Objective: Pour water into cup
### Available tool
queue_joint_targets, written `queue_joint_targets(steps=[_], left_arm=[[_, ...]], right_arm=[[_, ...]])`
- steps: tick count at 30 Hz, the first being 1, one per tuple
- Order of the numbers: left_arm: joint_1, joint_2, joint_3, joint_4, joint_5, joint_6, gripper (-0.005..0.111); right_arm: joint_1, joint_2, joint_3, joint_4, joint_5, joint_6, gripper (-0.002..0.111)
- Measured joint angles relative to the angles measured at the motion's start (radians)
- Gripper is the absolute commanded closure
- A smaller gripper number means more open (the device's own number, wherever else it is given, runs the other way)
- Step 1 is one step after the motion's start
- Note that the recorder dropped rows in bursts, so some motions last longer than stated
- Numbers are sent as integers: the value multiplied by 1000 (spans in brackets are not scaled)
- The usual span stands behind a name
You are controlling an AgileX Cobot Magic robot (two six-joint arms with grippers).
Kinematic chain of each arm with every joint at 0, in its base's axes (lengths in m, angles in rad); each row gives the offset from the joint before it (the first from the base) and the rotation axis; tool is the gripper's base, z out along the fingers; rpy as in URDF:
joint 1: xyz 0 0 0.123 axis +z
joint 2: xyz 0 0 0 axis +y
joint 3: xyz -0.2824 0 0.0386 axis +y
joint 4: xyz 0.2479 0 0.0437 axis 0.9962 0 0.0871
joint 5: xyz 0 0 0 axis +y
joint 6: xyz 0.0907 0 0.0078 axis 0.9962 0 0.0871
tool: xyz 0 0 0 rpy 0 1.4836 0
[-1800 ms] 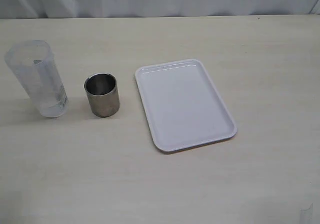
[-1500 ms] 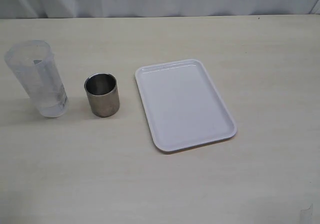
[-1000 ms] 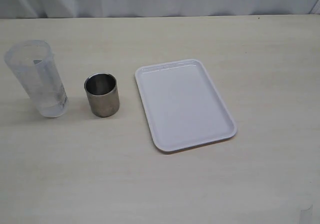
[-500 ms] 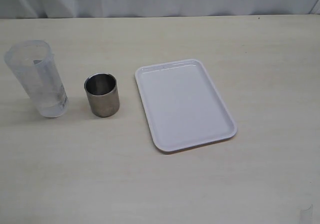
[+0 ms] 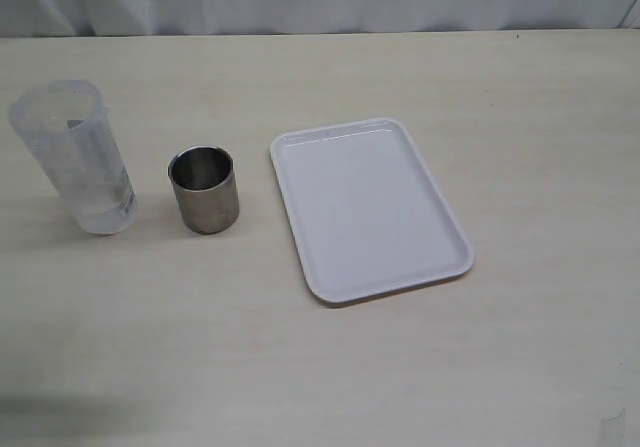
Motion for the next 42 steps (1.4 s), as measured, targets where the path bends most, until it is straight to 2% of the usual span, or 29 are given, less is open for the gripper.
queue_joint_targets(steps=[6, 19, 23, 30, 42], left_arm=[[0, 251, 0, 49, -115, 0, 2], [0, 712, -4, 94, -498, 16, 2], [0, 835, -25, 100, -518, 47, 2], [0, 1001, -134, 112, -527, 58, 2], [0, 1134, -262, 124, -533, 60, 2]], right_arm=[[0, 67, 0, 0, -19, 0, 49], [0, 71, 0, 0, -22, 2, 49], [0, 71, 0, 0, -22, 2, 49], [0, 73, 0, 0, -22, 2, 49], [0, 73, 0, 0, -22, 2, 50]])
